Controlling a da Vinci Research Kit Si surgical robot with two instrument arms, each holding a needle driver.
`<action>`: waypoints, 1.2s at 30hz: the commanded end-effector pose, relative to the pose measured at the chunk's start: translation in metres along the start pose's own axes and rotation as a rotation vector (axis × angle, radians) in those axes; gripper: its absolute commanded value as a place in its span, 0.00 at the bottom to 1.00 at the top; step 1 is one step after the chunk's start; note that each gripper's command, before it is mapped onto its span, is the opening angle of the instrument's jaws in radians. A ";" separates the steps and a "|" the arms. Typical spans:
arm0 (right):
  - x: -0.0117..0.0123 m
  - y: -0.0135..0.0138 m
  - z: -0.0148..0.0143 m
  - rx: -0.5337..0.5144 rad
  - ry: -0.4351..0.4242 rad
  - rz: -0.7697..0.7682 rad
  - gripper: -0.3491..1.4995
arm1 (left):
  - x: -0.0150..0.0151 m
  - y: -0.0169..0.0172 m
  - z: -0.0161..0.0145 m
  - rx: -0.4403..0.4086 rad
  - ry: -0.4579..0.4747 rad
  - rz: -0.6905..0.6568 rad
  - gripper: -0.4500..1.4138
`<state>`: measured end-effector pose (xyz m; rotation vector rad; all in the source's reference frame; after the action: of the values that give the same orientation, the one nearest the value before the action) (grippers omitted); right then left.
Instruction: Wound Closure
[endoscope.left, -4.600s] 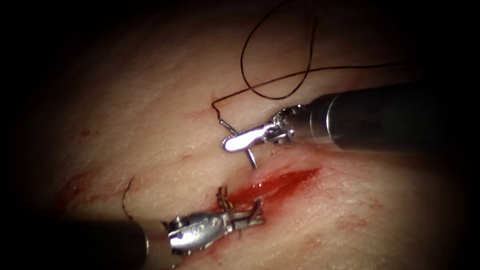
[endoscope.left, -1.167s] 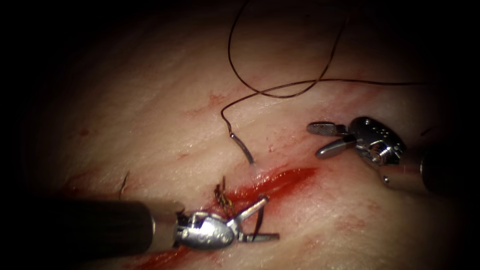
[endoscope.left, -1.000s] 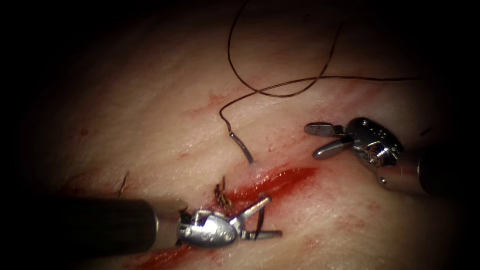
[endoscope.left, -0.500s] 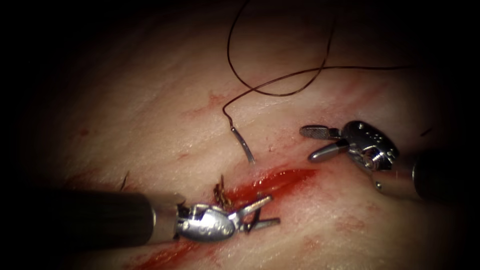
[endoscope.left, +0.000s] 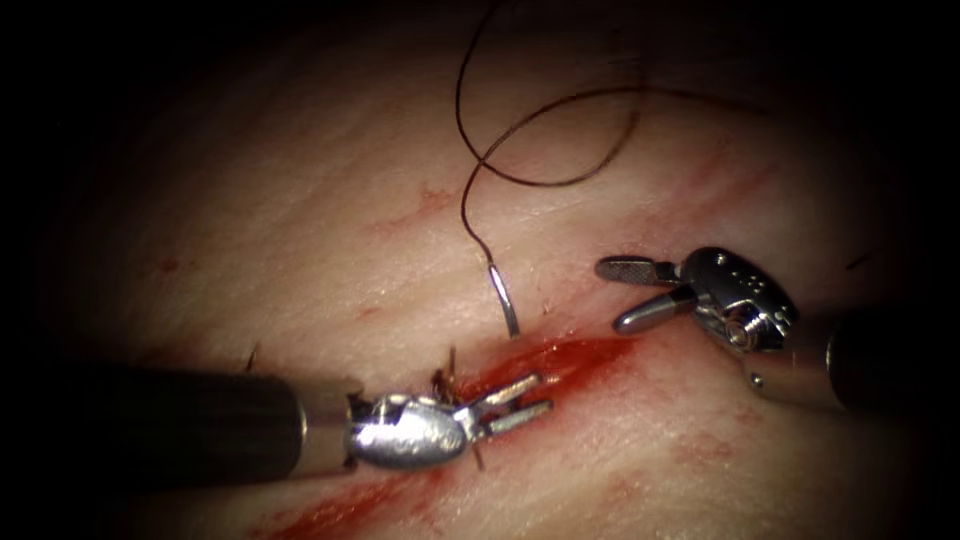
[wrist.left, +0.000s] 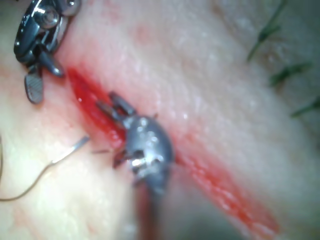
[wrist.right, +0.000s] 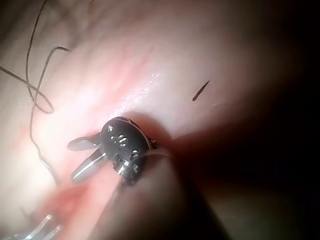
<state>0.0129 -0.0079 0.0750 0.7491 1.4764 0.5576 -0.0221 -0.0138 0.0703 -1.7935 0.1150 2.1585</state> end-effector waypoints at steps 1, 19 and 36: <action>-0.0007 0.0002 0.0007 0.004 0.004 0.003 0.77 | -0.0001 0.0008 0.0003 -0.010 -0.003 -0.006 0.00; -0.0002 -0.0003 0.0007 0.008 0.021 0.038 0.78 | 0.0033 0.0024 0.0002 -0.125 -0.030 -0.167 0.00; 0.0020 -0.0027 0.0004 -0.017 0.040 0.100 0.88 | 0.0062 0.0031 -0.0014 -0.216 -0.027 -0.256 0.00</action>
<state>0.0123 -0.0077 0.0711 0.8055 1.4714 0.6661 -0.0220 -0.0152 0.0627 -1.7794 -0.3491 2.0745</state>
